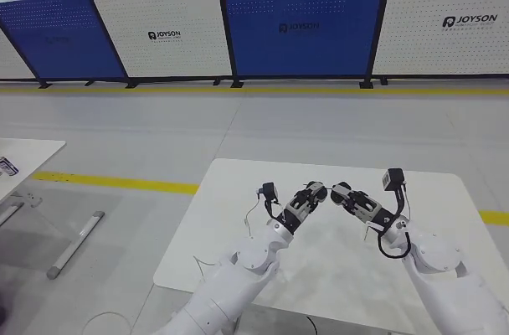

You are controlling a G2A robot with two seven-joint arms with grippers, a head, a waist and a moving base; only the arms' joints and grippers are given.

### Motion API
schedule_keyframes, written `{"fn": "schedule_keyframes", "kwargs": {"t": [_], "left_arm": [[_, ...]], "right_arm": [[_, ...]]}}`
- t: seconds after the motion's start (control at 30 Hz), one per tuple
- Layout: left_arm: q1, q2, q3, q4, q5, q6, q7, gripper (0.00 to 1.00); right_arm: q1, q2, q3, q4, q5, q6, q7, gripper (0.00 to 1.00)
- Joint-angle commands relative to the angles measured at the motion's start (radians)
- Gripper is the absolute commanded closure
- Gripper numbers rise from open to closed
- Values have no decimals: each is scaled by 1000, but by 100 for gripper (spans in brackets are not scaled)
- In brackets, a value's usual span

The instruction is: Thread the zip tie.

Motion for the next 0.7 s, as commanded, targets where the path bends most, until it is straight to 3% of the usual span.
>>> {"fn": "schedule_keyframes", "kwargs": {"t": [0.0, 0.07, 0.13, 0.67], "left_arm": [[1, 0, 0, -1, 3, 2, -1, 93], [1, -1, 0, -2, 4, 3, -2, 92], [1, -1, 0, -2, 6, 3, -4, 100], [2, -2, -5, 2, 36, -13, 1, 100]], "right_arm": [[0, 0, 0, 0, 0, 0, 0, 100], [0, 0, 0, 0, 0, 0, 0, 100], [0, 0, 0, 0, 0, 0, 0, 100], [-10, -1, 2, -10, -6, 6, -18, 100]]}}
